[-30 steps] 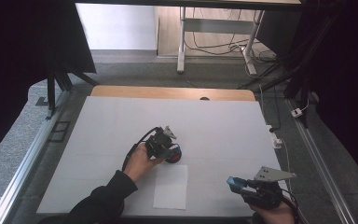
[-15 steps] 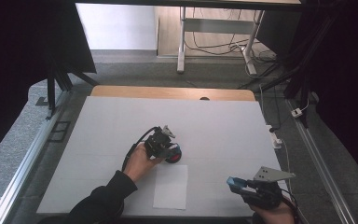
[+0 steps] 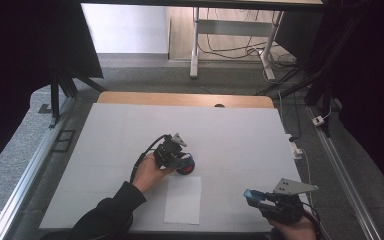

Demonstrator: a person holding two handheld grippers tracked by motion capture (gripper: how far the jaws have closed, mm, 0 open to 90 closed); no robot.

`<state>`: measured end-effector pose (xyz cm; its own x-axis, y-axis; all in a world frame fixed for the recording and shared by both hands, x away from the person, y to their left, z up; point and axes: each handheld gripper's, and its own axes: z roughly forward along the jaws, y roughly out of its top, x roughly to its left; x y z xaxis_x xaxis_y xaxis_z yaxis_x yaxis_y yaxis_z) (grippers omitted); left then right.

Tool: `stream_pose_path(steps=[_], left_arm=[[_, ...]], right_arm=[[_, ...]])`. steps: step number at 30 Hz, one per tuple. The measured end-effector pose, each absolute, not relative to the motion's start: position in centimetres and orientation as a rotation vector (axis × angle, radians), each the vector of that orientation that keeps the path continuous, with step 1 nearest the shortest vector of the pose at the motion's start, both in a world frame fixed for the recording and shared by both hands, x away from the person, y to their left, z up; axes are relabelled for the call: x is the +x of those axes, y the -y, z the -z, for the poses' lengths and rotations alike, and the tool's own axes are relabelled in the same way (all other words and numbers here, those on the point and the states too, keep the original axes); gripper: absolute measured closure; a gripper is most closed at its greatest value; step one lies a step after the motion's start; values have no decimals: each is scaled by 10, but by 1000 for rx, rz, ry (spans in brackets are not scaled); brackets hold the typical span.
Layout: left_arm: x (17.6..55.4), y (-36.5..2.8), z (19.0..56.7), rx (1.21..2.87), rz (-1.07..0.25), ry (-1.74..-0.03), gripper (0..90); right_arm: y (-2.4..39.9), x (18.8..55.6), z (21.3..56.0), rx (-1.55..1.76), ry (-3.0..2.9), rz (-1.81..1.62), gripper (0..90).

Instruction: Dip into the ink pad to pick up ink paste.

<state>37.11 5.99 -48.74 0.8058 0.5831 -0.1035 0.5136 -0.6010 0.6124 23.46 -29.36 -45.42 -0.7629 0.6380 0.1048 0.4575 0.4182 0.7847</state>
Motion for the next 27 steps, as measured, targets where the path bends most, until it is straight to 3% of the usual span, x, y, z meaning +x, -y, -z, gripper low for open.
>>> stream_pose_path(steps=[27], left_arm=[[338,-75,446,2265,-134,-675,697]], right_arm=[[293,234,454,943,-2476,-1260,685]])
